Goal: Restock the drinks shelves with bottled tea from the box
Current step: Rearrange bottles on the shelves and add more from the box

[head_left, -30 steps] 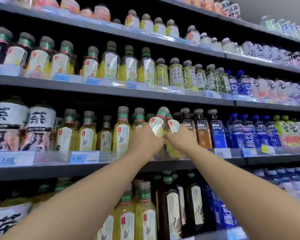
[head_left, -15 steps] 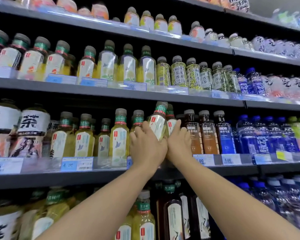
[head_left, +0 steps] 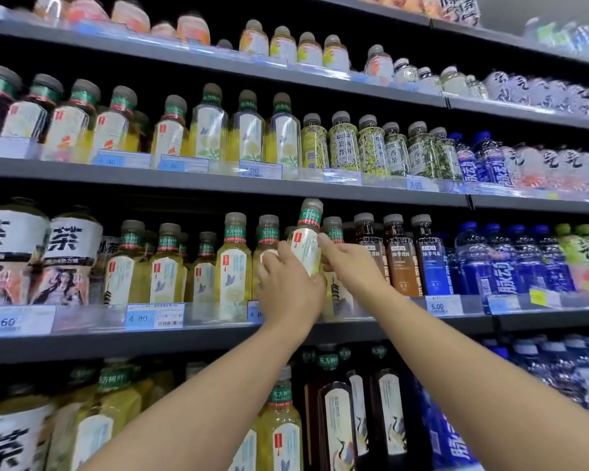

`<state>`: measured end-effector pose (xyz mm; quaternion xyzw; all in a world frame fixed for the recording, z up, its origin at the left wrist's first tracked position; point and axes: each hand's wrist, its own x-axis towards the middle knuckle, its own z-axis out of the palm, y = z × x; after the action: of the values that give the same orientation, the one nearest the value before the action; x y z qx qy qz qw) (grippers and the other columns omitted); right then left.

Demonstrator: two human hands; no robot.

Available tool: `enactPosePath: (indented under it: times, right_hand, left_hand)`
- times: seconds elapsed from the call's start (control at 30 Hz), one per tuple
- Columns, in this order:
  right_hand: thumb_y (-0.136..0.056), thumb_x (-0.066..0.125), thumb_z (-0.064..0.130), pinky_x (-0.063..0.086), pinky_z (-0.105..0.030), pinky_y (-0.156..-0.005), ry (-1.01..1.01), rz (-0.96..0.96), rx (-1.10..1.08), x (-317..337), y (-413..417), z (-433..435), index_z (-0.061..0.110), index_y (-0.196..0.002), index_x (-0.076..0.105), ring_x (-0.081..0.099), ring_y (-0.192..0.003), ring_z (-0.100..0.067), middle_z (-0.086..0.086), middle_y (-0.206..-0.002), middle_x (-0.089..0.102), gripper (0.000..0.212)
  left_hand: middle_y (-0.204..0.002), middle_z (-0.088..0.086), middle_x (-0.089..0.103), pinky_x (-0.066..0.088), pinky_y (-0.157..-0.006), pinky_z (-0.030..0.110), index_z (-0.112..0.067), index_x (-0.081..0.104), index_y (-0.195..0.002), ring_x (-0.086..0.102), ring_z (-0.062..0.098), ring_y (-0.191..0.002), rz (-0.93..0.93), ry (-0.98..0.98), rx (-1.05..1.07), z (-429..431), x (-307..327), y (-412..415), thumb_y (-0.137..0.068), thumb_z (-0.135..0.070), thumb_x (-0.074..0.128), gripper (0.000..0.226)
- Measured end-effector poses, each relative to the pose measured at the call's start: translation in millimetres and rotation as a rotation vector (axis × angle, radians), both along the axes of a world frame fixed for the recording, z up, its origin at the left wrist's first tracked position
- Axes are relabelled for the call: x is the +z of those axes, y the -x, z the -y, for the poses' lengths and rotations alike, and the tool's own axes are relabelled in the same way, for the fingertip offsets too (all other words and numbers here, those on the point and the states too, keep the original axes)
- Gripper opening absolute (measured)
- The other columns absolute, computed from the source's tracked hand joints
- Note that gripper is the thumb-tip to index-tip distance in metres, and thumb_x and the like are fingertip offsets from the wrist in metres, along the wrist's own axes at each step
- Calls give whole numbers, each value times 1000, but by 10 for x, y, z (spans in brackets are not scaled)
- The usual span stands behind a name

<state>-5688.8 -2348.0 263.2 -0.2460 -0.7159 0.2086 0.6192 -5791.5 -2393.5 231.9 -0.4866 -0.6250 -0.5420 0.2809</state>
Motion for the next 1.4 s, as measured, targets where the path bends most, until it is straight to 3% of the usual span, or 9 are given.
enactPosePath:
  times: [0.1, 0.27, 0.4, 0.6, 0.7, 0.83, 1.03, 1.2, 1.4]
  right_hand:
    - [-85, 73, 44, 54, -21, -57, 143, 53, 271, 119, 54, 74, 12, -92, 70, 69, -67, -3, 9, -71, 73, 33]
    - [-87, 75, 28, 57, -43, -83, 293, -83, 388, 160, 46, -26, 3, -110, 66, 71, -86, -27, -16, -100, 73, 36]
    - [-88, 72, 38, 50, -50, -99, 266, -5, 275, 217, -3, -79, 4, -111, 66, 66, -103, -35, -19, -110, 70, 42]
    - [-89, 71, 39, 52, -24, -65, 24, -11, 159, 386, 234, -11, 17, -88, 68, 66, -76, -12, 0, -85, 69, 22]
    - [-87, 73, 40, 55, -42, -90, -17, -48, 88, 468, 359, -65, 10, -115, 67, 67, -102, -26, -7, -108, 70, 41]
    - [-84, 73, 45, 48, -43, -102, -48, -60, -62, 452, 424, -177, 14, -141, 51, 58, -119, -24, -6, -131, 62, 69]
    - [-91, 66, 40, 54, -38, -89, -91, 69, -21, 326, 519, -279, 17, -146, 41, 61, -110, -18, -1, -132, 59, 64]
    - [-98, 56, 35, 38, -31, -79, -187, 372, -348, 212, 475, -350, 11, -139, 45, 56, -112, -30, -13, -128, 60, 48]
    - [-99, 52, 28, 44, -41, -87, -586, 546, -785, 26, 353, -209, 14, -120, 63, 55, -108, -30, -6, -114, 60, 27]
  left_hand:
    - [-133, 9, 43, 42, -96, 44, -15, 28, -144, 38, 31, -125, -45, 1, 9, -5, -82, -123, -85, -49, 66, 78]
    - [-124, -1, 55, 39, -97, 42, -21, 48, -131, 41, 24, -116, -164, 1, -104, 44, -150, 36, -92, -63, 34, 58]
    - [-112, -9, 59, 38, -92, 37, -26, 60, -116, 44, 16, -107, -431, -63, 17, 169, -188, 472, -100, -52, 25, 45]
    - [-109, -5, 56, 41, -91, 36, -20, 62, -112, 44, 19, -103, -659, 87, 204, 198, -501, 769, -98, -49, 25, 49]
    - [-113, -2, 56, 41, -95, 36, -19, 58, -119, 45, 22, -107, -677, 85, 217, 197, -569, 804, -98, -53, 27, 52]
    - [-115, -2, 54, 40, -97, 37, -18, 56, -123, 44, 22, -108, -692, 59, 181, 177, -570, 853, -97, -59, 32, 54]
    - [-113, 0, 55, 42, -95, 36, -17, 57, -122, 45, 23, -107, -707, 16, 176, 153, -605, 885, -97, -58, 35, 53]
    - [-109, 2, 57, 44, -92, 38, -14, 60, -120, 47, 24, -104, -737, -6, 168, 151, -610, 902, -97, -56, 38, 53]
    - [-108, 4, 57, 43, -91, 38, -12, 61, -119, 47, 25, -103, -725, -29, 192, 136, -636, 890, -98, -51, 39, 49]
